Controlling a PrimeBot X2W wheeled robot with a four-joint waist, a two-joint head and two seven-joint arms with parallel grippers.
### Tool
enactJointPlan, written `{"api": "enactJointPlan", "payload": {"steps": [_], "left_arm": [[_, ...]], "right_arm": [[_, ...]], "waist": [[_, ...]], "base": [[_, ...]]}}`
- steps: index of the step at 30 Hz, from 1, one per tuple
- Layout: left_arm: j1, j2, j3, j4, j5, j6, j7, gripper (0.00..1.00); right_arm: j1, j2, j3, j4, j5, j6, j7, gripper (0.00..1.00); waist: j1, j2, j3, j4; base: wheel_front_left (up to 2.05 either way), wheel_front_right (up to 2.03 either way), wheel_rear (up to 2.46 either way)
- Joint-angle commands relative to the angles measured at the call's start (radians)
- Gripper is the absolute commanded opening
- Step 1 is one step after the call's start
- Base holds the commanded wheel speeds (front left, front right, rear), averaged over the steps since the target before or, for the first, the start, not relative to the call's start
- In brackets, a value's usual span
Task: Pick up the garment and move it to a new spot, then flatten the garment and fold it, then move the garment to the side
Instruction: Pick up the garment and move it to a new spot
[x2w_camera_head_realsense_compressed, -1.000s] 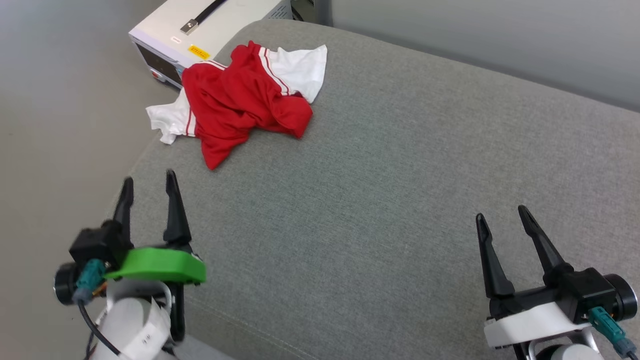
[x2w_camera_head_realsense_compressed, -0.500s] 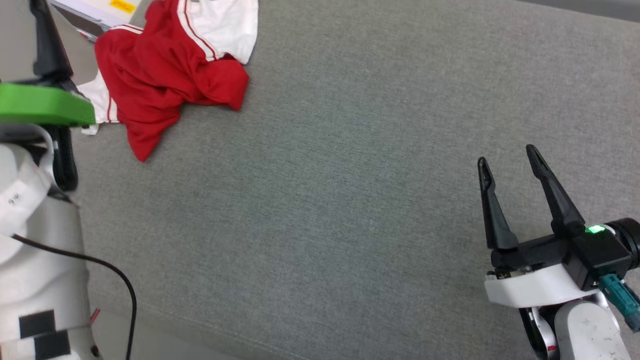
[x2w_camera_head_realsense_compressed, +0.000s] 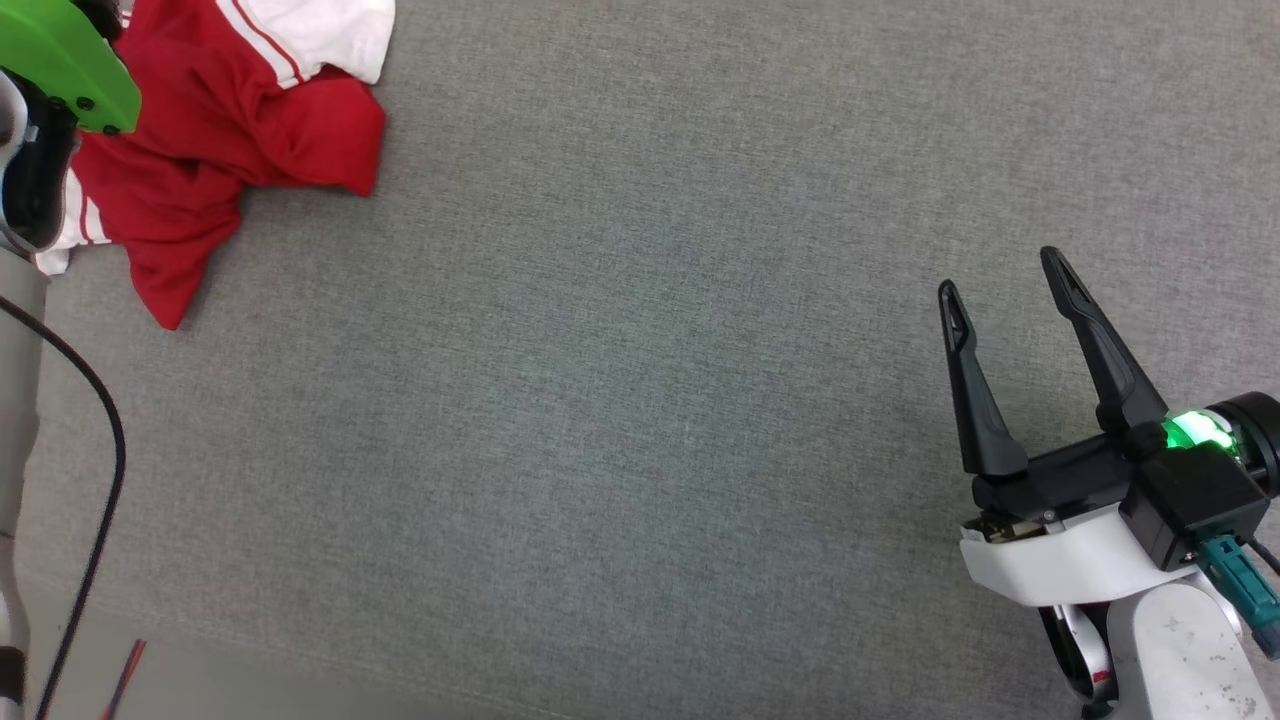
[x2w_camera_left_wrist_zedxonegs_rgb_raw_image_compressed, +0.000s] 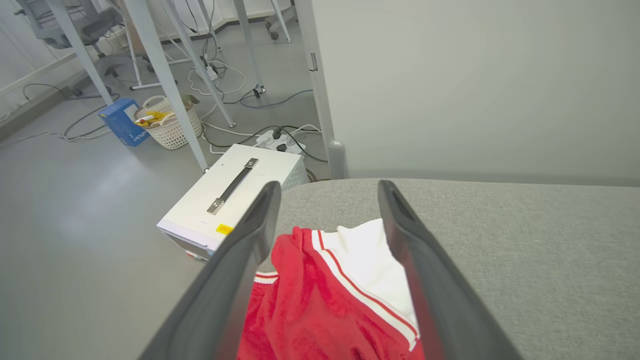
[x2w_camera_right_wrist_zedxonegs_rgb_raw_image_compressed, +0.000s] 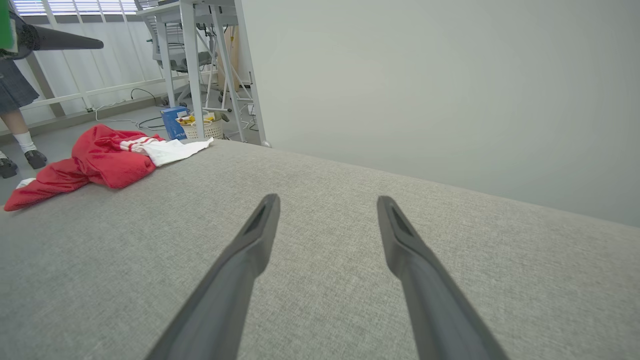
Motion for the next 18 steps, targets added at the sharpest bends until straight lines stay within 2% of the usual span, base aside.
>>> {"api": "enactJointPlan", "payload": {"steps": [1, 5, 10, 13, 18], "left_arm": [[-0.029, 0.021, -0.037, 0.006, -0.038, -0.003, 0.039, 1.00], [-0.068, 0.066, -0.181, 0.018, -0.176, -0.003, 0.286, 1.00], [-0.080, 0.122, -0.303, 0.001, -0.291, -0.003, 0.521, 1.00], [-0.084, 0.150, -0.339, -0.013, -0.333, -0.003, 0.577, 1.00], [-0.071, 0.149, -0.396, 0.008, -0.364, -0.003, 0.629, 1.00]], "right_arm": [[-0.022, -0.007, 0.002, -0.008, -0.005, -0.001, -0.005, 1.00], [-0.031, -0.013, 0.006, -0.012, -0.005, -0.001, -0.005, 1.00], [-0.040, -0.014, 0.009, -0.017, -0.007, -0.001, -0.005, 1.00], [-0.046, -0.013, 0.010, -0.019, -0.006, -0.001, -0.005, 1.00], [-0.062, -0.010, 0.016, -0.020, -0.004, -0.001, -0.005, 1.00]], "waist": [[-0.0002, 0.0000, 0.017, -0.015], [-0.0002, 0.0000, 0.034, -0.025], [-0.0002, 0.0000, 0.059, -0.041], [-0.0002, 0.0000, 0.079, -0.051], [-0.0002, 0.0000, 0.112, -0.067]], "base": [[0.00, 0.00, 0.00], [0.00, 0.00, 0.00], [0.00, 0.00, 0.00], [0.00, 0.00, 0.00], [0.00, 0.00, 0.00]]}}
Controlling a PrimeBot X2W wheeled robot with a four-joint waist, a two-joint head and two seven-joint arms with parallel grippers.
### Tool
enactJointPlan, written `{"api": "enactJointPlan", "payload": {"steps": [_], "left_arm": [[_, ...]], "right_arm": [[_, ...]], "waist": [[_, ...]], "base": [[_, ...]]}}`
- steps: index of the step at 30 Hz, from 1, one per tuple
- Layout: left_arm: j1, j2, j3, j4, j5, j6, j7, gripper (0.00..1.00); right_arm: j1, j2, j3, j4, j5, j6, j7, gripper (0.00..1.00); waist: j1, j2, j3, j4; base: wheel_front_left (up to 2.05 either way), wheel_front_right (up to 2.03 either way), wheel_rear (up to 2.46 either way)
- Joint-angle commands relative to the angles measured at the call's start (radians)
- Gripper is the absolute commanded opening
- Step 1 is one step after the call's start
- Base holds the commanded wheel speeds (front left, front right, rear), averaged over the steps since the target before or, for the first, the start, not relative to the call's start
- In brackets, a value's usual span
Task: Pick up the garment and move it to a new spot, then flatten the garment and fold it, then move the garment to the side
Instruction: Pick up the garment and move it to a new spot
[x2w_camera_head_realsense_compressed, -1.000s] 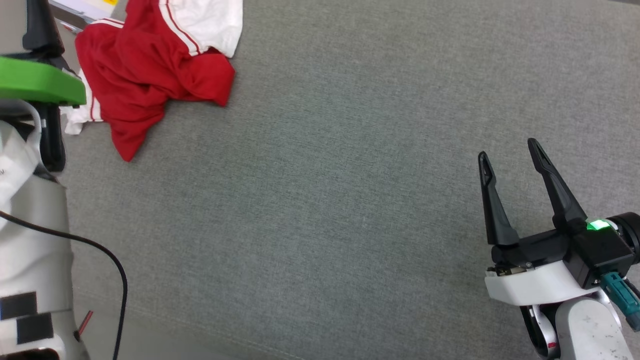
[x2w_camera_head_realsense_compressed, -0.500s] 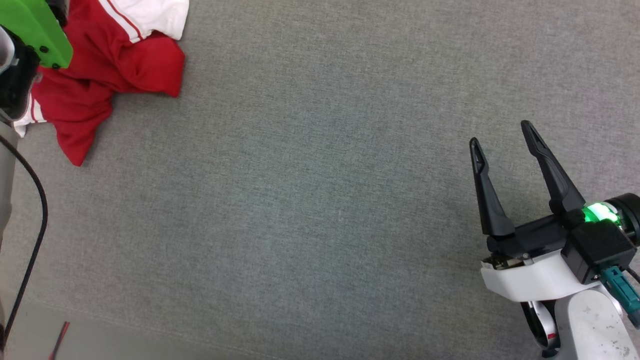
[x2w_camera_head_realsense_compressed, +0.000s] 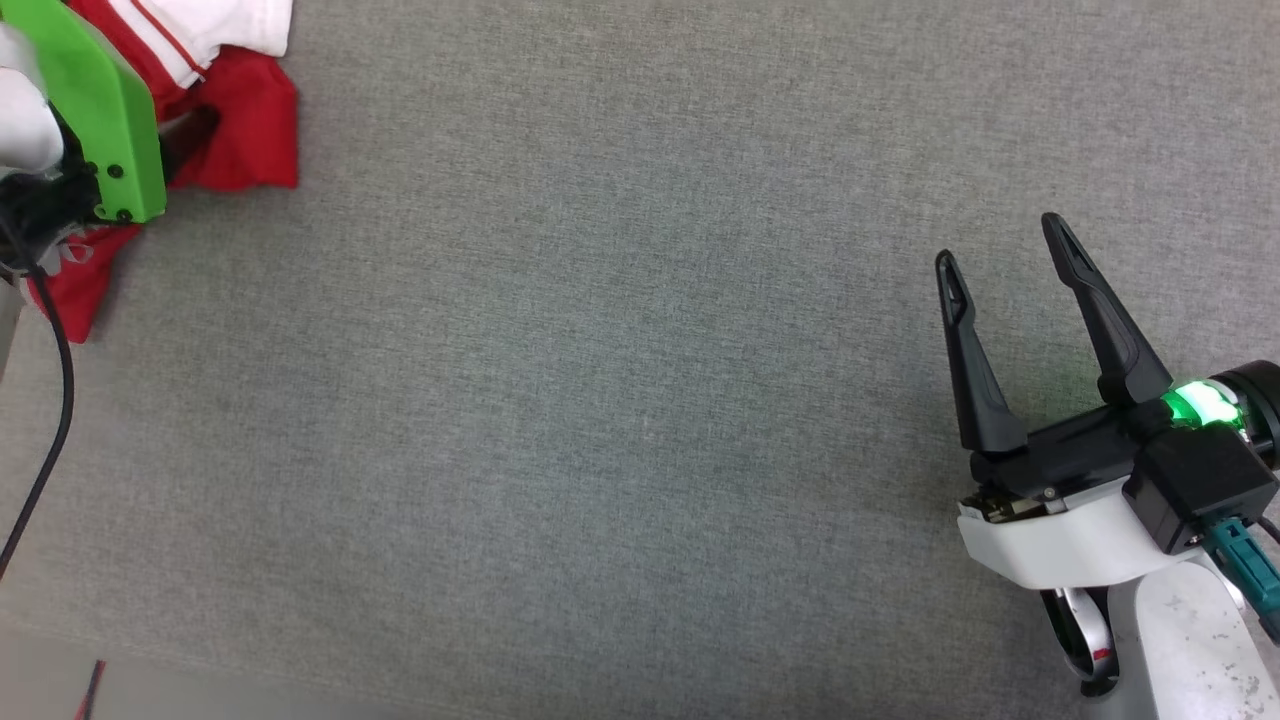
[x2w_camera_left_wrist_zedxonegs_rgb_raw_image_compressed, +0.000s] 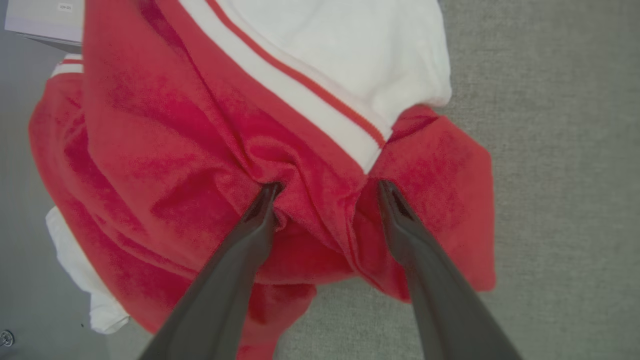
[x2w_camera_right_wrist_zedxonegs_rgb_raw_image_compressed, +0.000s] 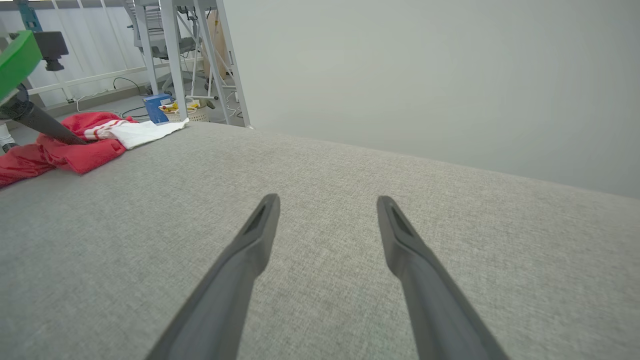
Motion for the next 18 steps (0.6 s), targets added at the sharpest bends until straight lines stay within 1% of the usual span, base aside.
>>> {"api": "enactJointPlan", "payload": {"steps": [1, 6, 7, 8, 9, 13, 18], "left_arm": [[0.004, 0.000, -0.022, 0.011, -0.004, -0.003, 0.017, 1.00], [0.027, -0.002, -0.087, 0.028, -0.023, -0.003, 0.042, 1.00], [0.030, 0.001, -0.102, 0.031, -0.023, -0.003, 0.043, 0.37], [0.031, 0.005, -0.112, 0.033, -0.023, -0.003, 0.039, 0.09], [0.032, 0.005, -0.118, 0.037, -0.032, -0.003, 0.031, 0.00], [0.020, 0.016, -0.115, 0.047, -0.060, -0.003, -0.045, 0.00], [-0.013, 0.056, -0.146, 0.031, -0.049, -0.003, -0.152, 0.00]], "right_arm": [[-0.025, 0.000, 0.003, -0.005, -0.002, -0.001, -0.005, 1.00], [-0.040, 0.006, 0.001, -0.003, 0.004, -0.001, -0.005, 1.00], [-0.041, 0.007, 0.002, -0.002, 0.004, -0.001, -0.005, 1.00], [-0.042, 0.008, 0.002, -0.001, 0.005, -0.001, -0.005, 1.00], [-0.043, 0.009, 0.002, 0.001, 0.006, -0.001, -0.005, 1.00], [-0.036, 0.014, 0.001, 0.010, 0.014, -0.001, -0.005, 1.00], [-0.026, 0.020, 0.015, 0.026, 0.027, -0.001, -0.005, 1.00]], "waist": [[-0.0001, -0.0001, 0.023, -0.018], [-0.0001, -0.0001, 0.043, -0.033], [-0.0001, -0.0001, 0.044, -0.036], [-0.0001, -0.0001, 0.045, -0.037], [-0.0001, -0.0001, 0.043, -0.038], [-0.0001, -0.0001, 0.017, -0.033], [-0.0001, -0.0001, -0.044, -0.018]], "base": [[0.00, 0.00, 0.00], [0.00, 0.00, 0.00], [0.00, 0.00, 0.00], [0.00, 0.00, 0.00], [0.00, 0.00, 0.00], [0.00, 0.00, 0.00], [0.00, 0.00, 0.00]]}}
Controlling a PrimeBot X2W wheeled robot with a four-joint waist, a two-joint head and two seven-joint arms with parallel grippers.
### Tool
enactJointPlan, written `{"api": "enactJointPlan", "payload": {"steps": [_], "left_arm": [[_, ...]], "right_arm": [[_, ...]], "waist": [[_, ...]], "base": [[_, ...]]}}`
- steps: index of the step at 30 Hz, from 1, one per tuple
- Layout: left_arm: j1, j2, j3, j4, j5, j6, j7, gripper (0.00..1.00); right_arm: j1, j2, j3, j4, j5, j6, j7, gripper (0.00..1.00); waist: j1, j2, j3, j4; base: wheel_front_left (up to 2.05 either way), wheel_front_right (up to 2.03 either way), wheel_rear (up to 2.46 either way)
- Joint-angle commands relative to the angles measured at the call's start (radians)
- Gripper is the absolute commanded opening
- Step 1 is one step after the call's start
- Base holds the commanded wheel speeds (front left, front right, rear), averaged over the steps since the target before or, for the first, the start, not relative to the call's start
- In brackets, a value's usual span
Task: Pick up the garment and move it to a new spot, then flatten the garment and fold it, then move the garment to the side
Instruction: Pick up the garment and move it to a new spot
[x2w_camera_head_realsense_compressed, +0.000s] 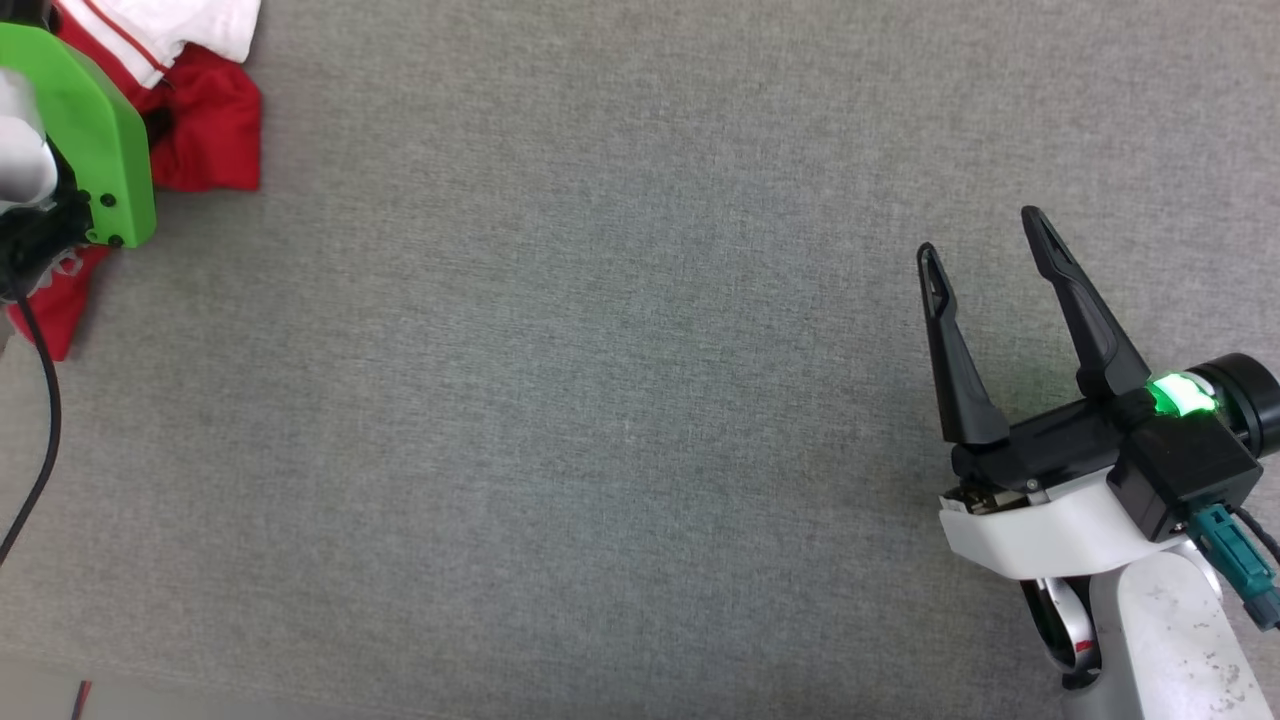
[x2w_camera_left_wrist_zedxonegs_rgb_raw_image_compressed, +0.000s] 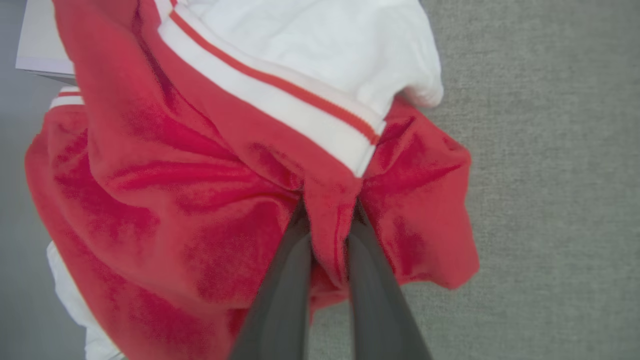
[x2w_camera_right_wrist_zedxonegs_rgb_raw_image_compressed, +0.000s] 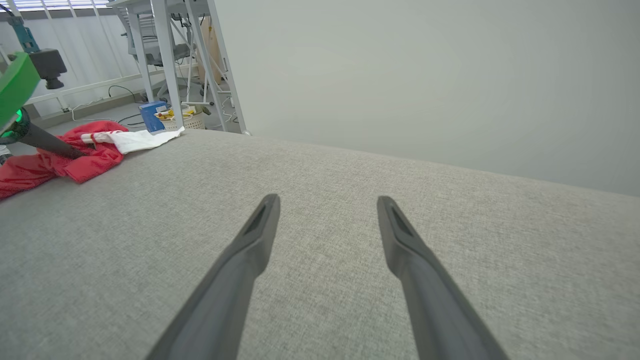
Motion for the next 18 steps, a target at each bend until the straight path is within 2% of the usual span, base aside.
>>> {"api": "enactJointPlan", "payload": {"steps": [1, 9, 10, 18], "left_arm": [[-0.013, 0.021, -0.015, -0.010, 0.005, -0.002, -0.018, 0.00], [-0.096, 0.075, -0.143, -0.132, 0.032, -0.002, -0.121, 0.00], [-0.127, 0.069, -0.201, -0.172, 0.047, -0.002, -0.140, 0.00], [-0.197, -0.019, -0.358, -0.279, 0.089, -0.002, -0.167, 0.00]], "right_arm": [[0.001, 0.003, 0.004, 0.008, 0.011, -0.001, -0.005, 1.00], [0.036, 0.015, 0.013, 0.032, 0.034, -0.001, -0.005, 1.00], [0.050, 0.017, 0.007, 0.036, 0.042, -0.001, -0.005, 1.00], [0.088, 0.018, -0.021, 0.031, 0.103, -0.001, -0.005, 1.00]], "waist": [[0.0000, 0.0000, -0.054, 0.017], [0.0000, 0.0000, -0.173, 0.023], [0.0000, 0.0000, -0.211, 0.010], [0.0000, 0.0000, -0.279, -0.056]], "base": [[0.00, 0.00, 0.00], [0.00, 0.00, 0.00], [0.00, 0.00, 0.00], [0.00, 0.00, 0.00]]}}
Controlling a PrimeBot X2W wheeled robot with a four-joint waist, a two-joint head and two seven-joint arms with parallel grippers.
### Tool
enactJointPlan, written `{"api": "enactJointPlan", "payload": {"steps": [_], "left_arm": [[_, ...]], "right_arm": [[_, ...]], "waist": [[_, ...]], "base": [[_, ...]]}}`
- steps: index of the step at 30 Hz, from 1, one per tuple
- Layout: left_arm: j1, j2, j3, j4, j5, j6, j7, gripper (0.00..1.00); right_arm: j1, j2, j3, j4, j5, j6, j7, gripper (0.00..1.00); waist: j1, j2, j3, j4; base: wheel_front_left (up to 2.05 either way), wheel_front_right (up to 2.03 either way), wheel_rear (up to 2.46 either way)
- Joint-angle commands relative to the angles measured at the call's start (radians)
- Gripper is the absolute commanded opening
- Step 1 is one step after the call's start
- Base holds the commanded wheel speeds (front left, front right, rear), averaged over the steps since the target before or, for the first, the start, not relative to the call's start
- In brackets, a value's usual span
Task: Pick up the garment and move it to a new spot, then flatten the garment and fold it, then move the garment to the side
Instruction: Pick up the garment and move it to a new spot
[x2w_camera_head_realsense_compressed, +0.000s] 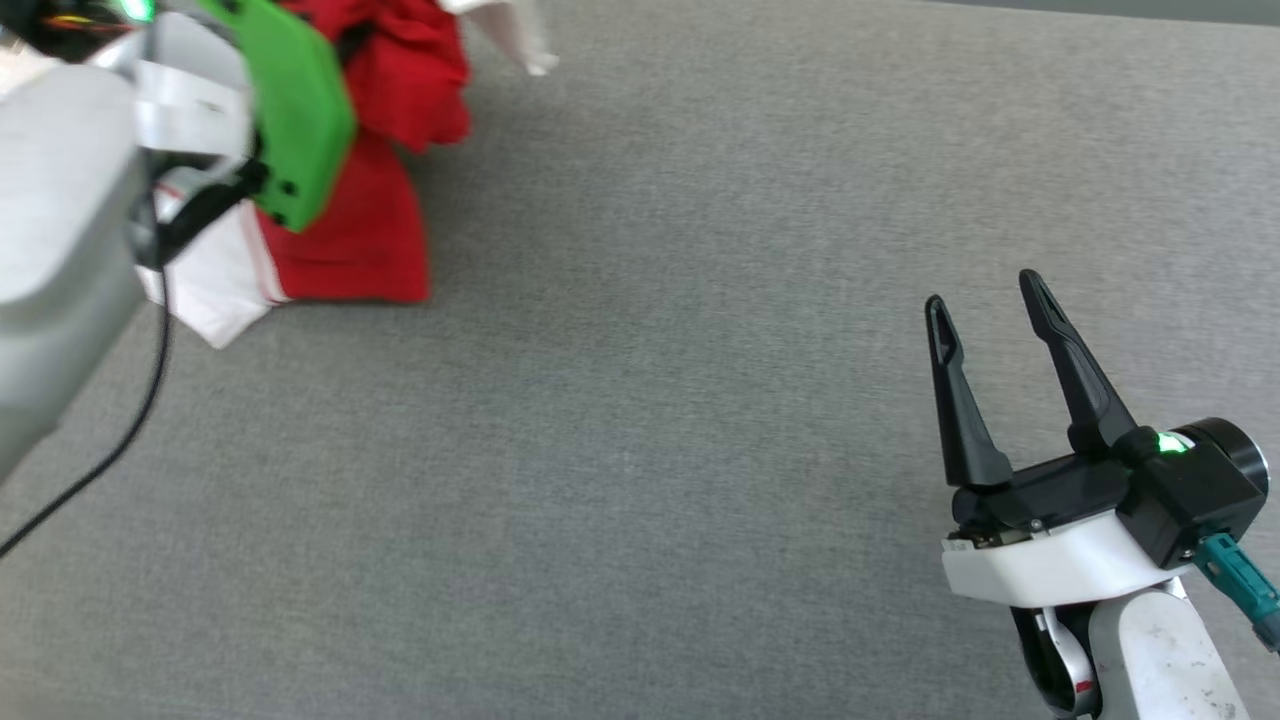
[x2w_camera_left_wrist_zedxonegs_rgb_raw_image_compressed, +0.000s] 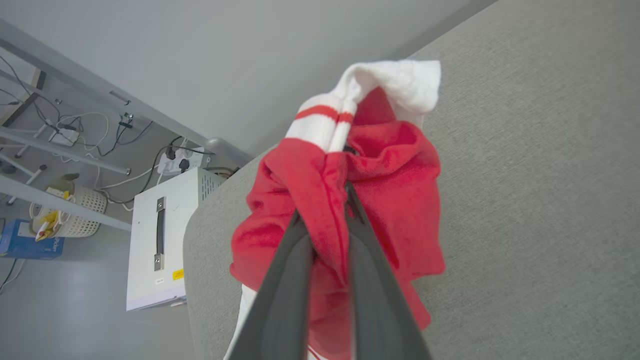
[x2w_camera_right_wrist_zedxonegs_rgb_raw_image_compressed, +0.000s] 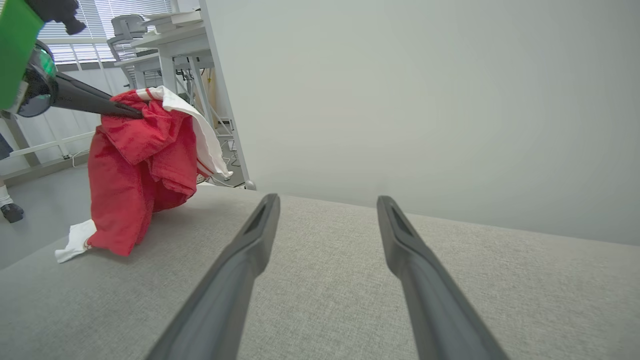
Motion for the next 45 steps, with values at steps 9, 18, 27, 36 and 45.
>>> {"api": "enactJointPlan", "payload": {"steps": [9, 18, 27, 36, 45], "left_arm": [[-0.014, -0.187, -0.101, -0.057, 0.077, -0.002, -0.086, 0.00], [0.076, -0.432, -0.131, -0.032, 0.131, -0.002, -0.137, 0.00], [0.325, -0.584, -0.132, 0.024, 0.273, -0.002, -0.092, 0.00], [0.494, -0.637, -0.132, 0.101, 0.342, -0.002, -0.095, 1.00], [0.456, -0.652, -0.088, 0.145, 0.299, 0.040, -0.501, 1.00]], "right_arm": [[0.016, -0.002, -0.022, -0.008, 0.046, -0.001, -0.005, 1.00], [0.033, -0.002, -0.076, -0.014, 0.071, -0.001, -0.005, 1.00], [0.047, -0.002, -0.099, -0.022, 0.087, -0.001, -0.005, 1.00], [0.030, -0.002, -0.091, -0.013, 0.083, -0.001, -0.005, 1.00], [0.100, -0.002, -0.137, 0.028, 0.072, -0.001, -0.005, 1.00]], "waist": [[0.0001, 0.0000, -0.047, -0.175], [0.0001, 0.0000, -0.041, -0.259], [0.0001, 0.0000, -0.034, -0.290], [0.0001, 0.0000, -0.016, -0.267], [0.0001, 0.0000, -0.154, -0.161]], "base": [[0.00, 0.00, 0.00], [0.00, 0.00, 0.00], [0.00, 0.00, 0.00], [0.00, 0.00, 0.00], [0.00, 0.00, 0.00]]}}
